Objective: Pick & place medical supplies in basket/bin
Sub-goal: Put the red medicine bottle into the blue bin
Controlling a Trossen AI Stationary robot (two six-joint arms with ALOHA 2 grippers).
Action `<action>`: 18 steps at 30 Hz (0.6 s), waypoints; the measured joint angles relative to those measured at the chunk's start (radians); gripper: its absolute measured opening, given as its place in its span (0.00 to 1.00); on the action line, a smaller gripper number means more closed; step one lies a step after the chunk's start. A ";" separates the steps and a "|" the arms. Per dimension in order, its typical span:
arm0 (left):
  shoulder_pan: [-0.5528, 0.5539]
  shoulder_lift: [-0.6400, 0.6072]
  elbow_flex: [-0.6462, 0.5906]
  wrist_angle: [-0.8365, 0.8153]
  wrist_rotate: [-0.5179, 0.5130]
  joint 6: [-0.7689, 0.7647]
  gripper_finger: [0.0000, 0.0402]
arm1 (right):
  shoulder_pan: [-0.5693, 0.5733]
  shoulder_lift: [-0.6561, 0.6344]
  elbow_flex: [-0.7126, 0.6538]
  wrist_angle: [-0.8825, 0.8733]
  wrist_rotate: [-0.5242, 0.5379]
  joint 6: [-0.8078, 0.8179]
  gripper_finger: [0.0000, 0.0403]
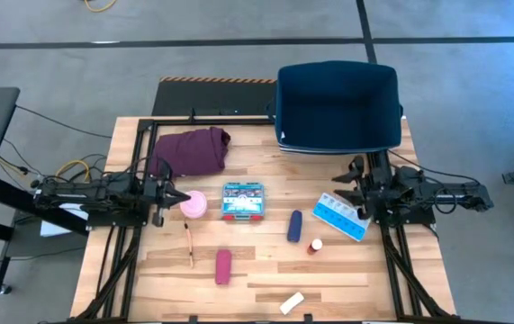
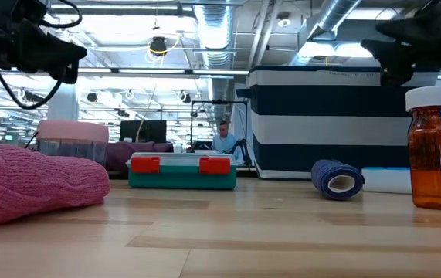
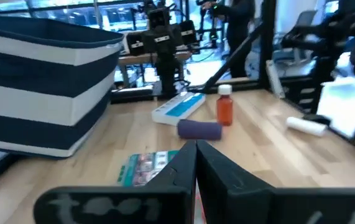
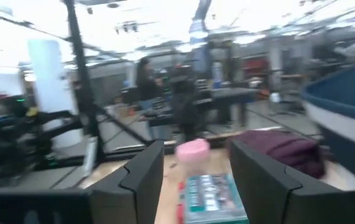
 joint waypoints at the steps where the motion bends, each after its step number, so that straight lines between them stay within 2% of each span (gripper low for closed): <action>1: 0.000 0.000 0.000 0.005 -0.007 -0.008 0.00 | 0.000 0.000 0.000 0.010 0.013 -0.022 0.43; 5: 0.000 0.000 0.000 0.034 -0.010 -0.131 0.00 | 0.000 0.000 0.003 0.068 0.032 -0.048 0.43; 10: 0.000 -0.001 0.000 0.170 -0.036 -0.101 0.00 | 0.010 0.023 0.091 0.074 0.029 -0.107 0.41; 14: 0.000 -0.001 0.000 0.278 -0.038 -0.099 0.00 | 0.038 0.152 0.205 0.025 -0.018 -0.145 0.41; 18: 0.000 -0.001 0.000 0.346 -0.039 -0.134 0.00 | 0.088 0.353 0.355 0.002 -0.037 -0.226 0.42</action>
